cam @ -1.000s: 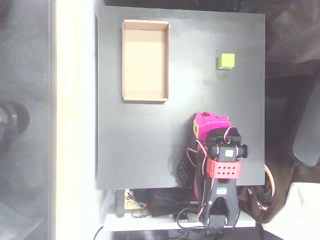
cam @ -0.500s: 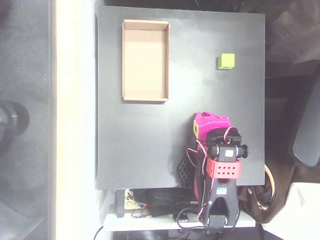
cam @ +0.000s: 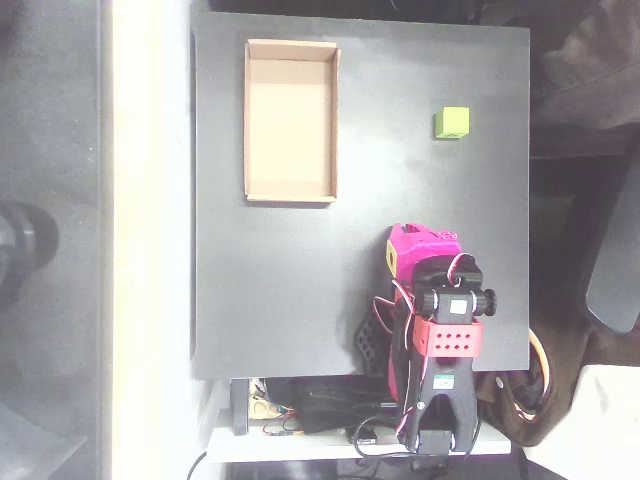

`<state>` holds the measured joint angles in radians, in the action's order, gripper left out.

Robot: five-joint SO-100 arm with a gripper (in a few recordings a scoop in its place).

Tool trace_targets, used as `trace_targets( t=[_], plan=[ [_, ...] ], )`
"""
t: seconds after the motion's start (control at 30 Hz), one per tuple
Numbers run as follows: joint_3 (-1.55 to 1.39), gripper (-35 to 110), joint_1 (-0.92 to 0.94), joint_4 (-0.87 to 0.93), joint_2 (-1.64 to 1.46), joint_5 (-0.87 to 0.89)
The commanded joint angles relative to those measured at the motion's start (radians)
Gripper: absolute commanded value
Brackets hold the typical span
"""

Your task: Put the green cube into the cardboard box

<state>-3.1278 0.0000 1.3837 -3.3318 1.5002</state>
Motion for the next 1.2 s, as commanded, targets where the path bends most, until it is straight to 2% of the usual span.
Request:
trace_targets(
  t=[0.0, 0.37, 1.17],
  plan=[
    [0.067, 4, 0.017, 0.041, -0.009, 0.002],
    [0.275, 4, 0.017, 0.041, 0.129, -0.005],
    [1.246, 4, 0.032, 0.041, 0.911, -0.005]
  ],
)
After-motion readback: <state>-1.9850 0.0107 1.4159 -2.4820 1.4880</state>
